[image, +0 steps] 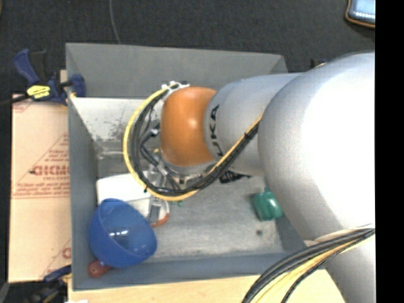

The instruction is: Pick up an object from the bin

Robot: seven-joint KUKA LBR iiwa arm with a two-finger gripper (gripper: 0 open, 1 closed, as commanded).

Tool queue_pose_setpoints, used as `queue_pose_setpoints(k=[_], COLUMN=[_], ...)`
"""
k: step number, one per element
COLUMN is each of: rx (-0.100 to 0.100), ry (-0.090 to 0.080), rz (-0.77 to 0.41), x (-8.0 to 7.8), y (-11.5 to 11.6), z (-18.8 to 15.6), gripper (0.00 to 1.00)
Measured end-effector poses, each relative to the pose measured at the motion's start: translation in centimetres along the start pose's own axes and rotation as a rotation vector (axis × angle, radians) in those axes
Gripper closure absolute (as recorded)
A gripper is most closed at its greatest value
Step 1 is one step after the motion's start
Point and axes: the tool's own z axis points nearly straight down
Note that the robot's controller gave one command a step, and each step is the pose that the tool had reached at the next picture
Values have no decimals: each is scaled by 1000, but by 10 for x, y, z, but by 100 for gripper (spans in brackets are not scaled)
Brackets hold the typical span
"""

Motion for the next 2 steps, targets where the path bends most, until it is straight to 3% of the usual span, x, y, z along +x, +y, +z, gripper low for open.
queue_pose_setpoints(k=[1,2], rx=[-9,-8], ry=[-28,-32], rz=[98,28], x=[-3,-4], y=[33,-15], z=[26,23], gripper=[0,100])
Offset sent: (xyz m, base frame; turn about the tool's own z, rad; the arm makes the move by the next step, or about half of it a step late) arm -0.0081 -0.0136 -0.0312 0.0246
